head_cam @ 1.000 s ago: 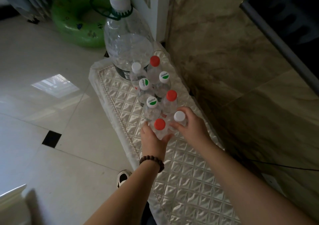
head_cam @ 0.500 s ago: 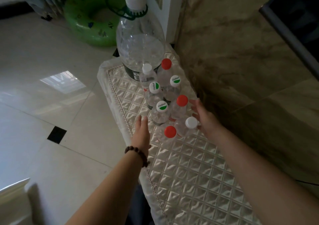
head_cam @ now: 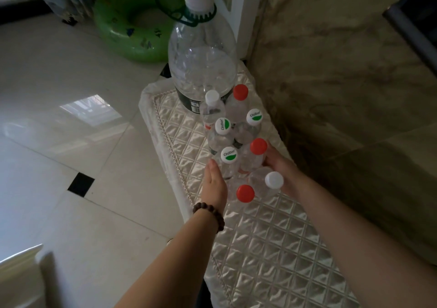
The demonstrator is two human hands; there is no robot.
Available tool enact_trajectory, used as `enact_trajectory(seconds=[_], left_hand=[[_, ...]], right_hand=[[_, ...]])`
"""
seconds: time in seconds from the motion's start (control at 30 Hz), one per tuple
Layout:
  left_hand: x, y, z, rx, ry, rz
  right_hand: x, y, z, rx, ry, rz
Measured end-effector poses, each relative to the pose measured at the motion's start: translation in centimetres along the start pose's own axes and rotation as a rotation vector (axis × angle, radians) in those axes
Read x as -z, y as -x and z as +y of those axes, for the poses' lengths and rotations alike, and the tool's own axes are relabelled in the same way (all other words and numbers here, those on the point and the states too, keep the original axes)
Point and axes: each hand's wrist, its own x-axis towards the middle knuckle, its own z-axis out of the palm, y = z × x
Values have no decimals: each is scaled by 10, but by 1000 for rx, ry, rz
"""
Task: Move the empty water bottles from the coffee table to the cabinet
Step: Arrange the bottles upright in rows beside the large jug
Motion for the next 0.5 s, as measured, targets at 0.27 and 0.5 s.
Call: enact_trajectory(seconds=[0.27,0.5], left_hand=[[10,-17,12,13,87,15],[5,-44,50,-4,98,-63]], right_hand=[[7,-11,-15,4,-35,47],[-1,-32,-62,39,72,115]])
